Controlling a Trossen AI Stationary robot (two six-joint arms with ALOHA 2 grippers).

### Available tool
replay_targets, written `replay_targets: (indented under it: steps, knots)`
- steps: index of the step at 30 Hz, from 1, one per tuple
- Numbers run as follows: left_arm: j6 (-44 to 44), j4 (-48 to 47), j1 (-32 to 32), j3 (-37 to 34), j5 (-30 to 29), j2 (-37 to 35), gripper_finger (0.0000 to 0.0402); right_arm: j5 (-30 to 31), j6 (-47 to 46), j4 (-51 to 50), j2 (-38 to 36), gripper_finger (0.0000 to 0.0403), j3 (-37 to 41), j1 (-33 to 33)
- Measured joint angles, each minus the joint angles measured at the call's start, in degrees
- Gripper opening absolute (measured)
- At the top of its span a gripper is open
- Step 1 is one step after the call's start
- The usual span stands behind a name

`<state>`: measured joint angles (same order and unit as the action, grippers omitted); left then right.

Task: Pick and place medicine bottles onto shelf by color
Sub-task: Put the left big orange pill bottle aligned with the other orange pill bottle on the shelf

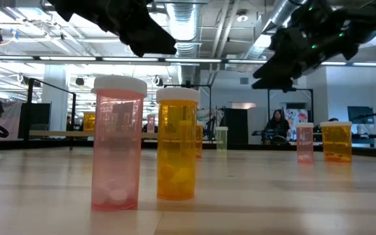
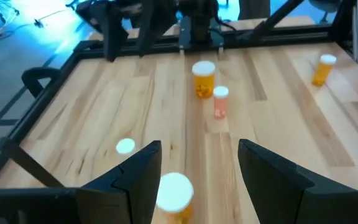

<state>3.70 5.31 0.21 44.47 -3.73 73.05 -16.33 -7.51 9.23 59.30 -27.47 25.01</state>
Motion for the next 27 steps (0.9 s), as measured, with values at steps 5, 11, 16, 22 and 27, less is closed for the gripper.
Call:
replay_targets:
  steps: [5,11,16,22,27]
  knots:
    - [0.61,0.10,0.00,0.00,-0.24,2.22,0.0201,3.30,0.95,0.09,-3.53,0.0256,1.89,-4.19]
    - [2.27,-0.15,0.02,0.00,0.25,3.04,0.0201,10.31,-0.20,2.24,-3.80,0.0256,6.45,-8.79]
    - [6.21,-1.11,0.01,-0.07,7.07,3.04,0.0201,13.50,-5.35,12.38,-3.73,0.0256,12.75,-13.26]
    - [7.67,4.63,0.79,-4.28,7.71,3.00,0.0201,14.98,-4.46,22.79,-3.90,0.0256,18.27,-16.74]
    - [5.51,9.77,1.73,-7.30,7.56,3.00,0.0201,19.79,-3.59,23.55,-3.88,0.0256,20.25,-16.60]
